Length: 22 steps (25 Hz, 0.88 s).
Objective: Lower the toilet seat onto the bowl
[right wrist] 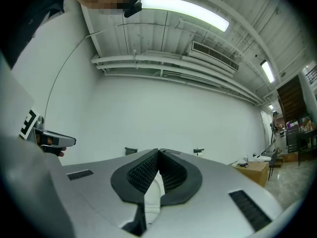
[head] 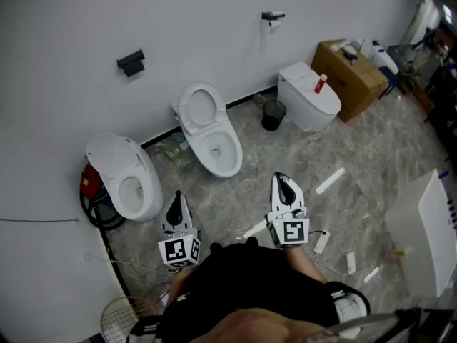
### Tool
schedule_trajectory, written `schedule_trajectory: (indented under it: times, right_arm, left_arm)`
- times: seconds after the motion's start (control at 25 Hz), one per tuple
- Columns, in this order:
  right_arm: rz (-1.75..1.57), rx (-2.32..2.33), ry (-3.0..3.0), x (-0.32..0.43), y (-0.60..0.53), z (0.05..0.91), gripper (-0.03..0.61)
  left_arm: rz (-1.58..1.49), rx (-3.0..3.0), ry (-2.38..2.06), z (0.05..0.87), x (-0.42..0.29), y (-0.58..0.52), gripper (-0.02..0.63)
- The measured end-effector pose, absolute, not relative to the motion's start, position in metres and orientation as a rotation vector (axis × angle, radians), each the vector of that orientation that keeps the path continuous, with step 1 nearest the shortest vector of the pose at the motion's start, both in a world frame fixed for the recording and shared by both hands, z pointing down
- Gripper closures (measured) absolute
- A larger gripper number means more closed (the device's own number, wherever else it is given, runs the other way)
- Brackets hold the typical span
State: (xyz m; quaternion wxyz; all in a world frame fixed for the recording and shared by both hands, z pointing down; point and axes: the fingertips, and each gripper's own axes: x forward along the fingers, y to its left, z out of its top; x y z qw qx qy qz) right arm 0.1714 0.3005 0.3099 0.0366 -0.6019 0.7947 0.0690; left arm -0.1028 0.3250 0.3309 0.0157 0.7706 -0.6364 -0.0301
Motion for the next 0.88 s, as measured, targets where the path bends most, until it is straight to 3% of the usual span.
schedule_trajectory:
  times: [0.68, 0.88]
  right_arm:
    - [0.199, -1.848, 2.481, 0.1678, 0.2981, 0.318, 0.565]
    - [0.2, -1.86, 2.479, 0.1692, 0.2973, 0.3191, 0.544]
  left_arm:
    - [-0.035, 2.406, -2.025, 0.3311, -0.106, 0.3232, 0.604]
    - [-0.013, 2.407, -2.038, 0.333, -0.107, 0.3223, 0.556]
